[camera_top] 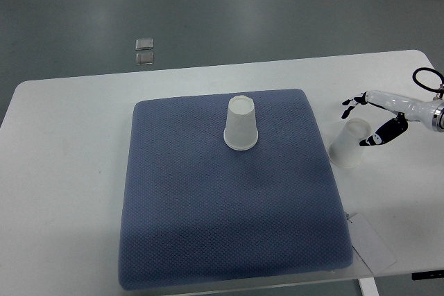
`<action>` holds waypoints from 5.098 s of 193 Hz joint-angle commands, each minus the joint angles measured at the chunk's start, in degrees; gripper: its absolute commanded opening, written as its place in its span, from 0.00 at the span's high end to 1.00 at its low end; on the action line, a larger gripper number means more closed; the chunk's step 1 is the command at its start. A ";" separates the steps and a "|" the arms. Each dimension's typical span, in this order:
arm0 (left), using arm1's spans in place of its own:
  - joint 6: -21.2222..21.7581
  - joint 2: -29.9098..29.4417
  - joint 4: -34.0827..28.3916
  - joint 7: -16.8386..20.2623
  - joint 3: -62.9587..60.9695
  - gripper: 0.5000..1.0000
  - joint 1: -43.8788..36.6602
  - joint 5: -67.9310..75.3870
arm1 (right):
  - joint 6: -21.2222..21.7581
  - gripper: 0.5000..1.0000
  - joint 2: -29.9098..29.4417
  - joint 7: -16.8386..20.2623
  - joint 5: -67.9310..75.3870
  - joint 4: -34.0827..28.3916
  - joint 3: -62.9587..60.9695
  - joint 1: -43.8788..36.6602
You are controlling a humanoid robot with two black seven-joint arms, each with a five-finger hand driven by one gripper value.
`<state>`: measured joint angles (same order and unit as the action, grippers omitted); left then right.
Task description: Stack paper cups
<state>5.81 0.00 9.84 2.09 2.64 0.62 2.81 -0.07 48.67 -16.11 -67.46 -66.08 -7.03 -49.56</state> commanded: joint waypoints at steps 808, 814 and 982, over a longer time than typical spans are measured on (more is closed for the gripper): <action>0.00 0.00 0.00 0.01 0.00 0.00 0.00 0.00 | 13.61 0.19 -20.73 1.70 -5.32 2.18 2.81 -24.09; 0.00 0.00 0.00 0.01 0.00 0.00 0.00 0.00 | 13.61 0.19 -20.73 1.70 -5.32 2.09 2.81 -24.18; 0.00 0.00 0.00 0.01 0.00 0.00 0.00 0.00 | 2.53 0.19 -18.97 12.77 41.53 9.56 -17.93 -9.42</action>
<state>5.81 0.00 9.84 2.09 2.64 0.62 2.81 6.90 30.22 -5.48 -30.67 -57.62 -19.92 -62.92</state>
